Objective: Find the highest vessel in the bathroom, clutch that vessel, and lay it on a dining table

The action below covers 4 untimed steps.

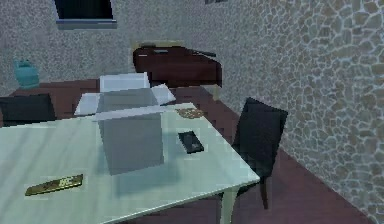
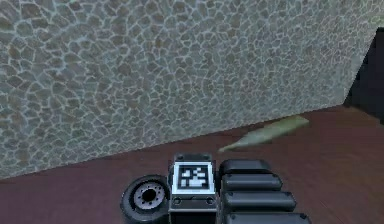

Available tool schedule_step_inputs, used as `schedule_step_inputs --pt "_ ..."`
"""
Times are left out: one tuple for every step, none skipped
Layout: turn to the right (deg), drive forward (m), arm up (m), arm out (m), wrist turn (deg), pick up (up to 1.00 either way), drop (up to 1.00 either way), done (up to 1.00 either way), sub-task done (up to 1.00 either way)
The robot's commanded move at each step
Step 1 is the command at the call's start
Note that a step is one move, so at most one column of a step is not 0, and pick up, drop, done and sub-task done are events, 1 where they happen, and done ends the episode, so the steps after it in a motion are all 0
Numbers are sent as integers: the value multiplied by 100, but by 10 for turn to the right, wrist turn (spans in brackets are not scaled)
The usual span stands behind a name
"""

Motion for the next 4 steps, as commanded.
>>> schedule_step_inputs --pt "-450 0 0 0 0 0 0 0 0" --pt "-450 0 0 0 0 0 0 0 0" --pt "-450 0 0 0 0 0 0 0 0" --pt "-90 0 0 0 0 0 0 0 0"
